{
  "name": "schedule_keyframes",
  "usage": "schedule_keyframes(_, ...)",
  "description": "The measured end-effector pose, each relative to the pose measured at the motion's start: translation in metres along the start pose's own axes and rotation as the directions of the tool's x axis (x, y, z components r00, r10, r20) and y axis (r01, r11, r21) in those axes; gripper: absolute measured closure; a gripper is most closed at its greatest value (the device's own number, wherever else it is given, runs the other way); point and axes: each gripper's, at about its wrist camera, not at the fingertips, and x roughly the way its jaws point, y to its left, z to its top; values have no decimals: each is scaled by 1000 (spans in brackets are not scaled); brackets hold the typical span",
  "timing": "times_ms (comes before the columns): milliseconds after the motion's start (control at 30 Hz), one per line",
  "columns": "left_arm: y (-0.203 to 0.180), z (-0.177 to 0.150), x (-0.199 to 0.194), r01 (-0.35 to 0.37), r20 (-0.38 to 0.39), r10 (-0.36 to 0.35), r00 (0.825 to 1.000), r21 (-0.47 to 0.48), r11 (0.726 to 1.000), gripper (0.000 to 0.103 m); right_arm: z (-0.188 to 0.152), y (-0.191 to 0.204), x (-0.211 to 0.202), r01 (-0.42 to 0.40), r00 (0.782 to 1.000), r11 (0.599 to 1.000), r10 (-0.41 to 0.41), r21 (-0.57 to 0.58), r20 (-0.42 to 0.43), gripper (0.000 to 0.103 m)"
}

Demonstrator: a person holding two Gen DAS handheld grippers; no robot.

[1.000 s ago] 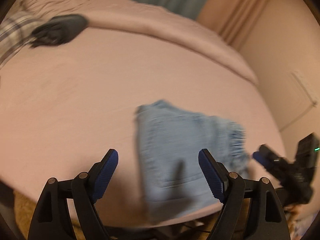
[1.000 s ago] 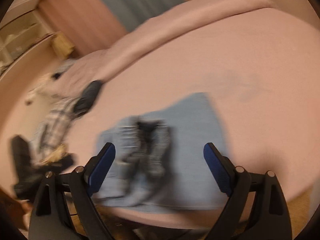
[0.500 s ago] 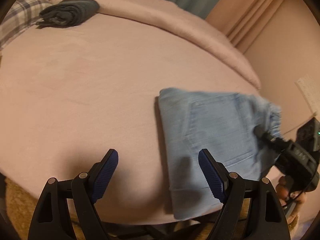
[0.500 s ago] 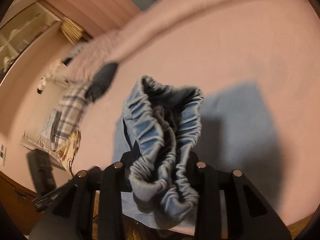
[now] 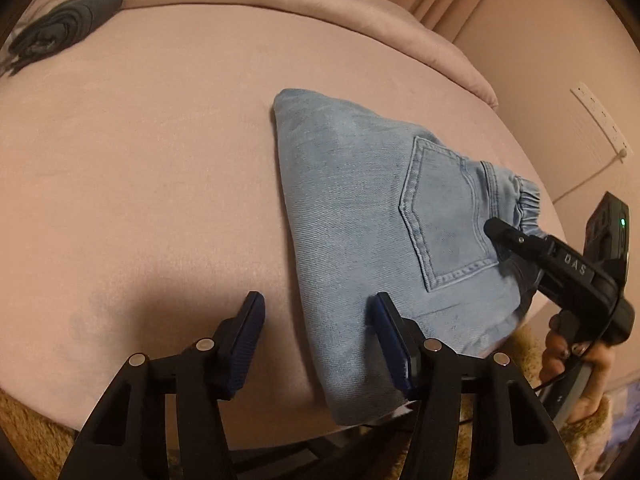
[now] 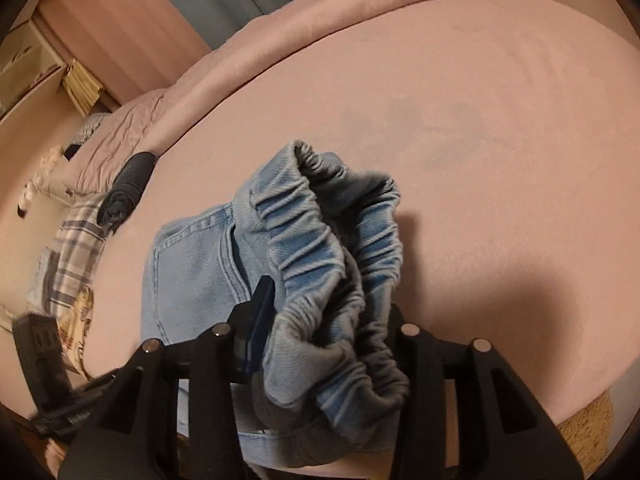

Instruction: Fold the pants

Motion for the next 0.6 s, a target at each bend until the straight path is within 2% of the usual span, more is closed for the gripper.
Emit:
schedule_keyframes(167,-7,-8,-5,-24,-9,24,1000,36,999,46,0,7,-1,52,999,998,-51,-42,14,62)
schedule_keyframes(233,-4,0,-8,-13,-22,14,1000,38,999,50,2,10,0,56,998,997,-55,-44,16,62)
schedule_keyframes(333,-2,24,-17,-18,25,18,1000,7,1000,52,3,5,-1,53,998,998,-52,-38,20,61)
schedule_keyframes(433,-7,52,-23,-2,87,-1,996,28,1000,52,3,1,-2,59,998,997,-58,-49,20,61)
schedule_keyframes(533,-10,78,-6,9,69,-12,998,33,999,52,2,1,-1,59,998,997,-58,-51,22,61)
schedule_keyframes(600,-8,90,12,-36,54,34,998,33,999,52,2,2,-1,56,998,997,-55,-52,26,61)
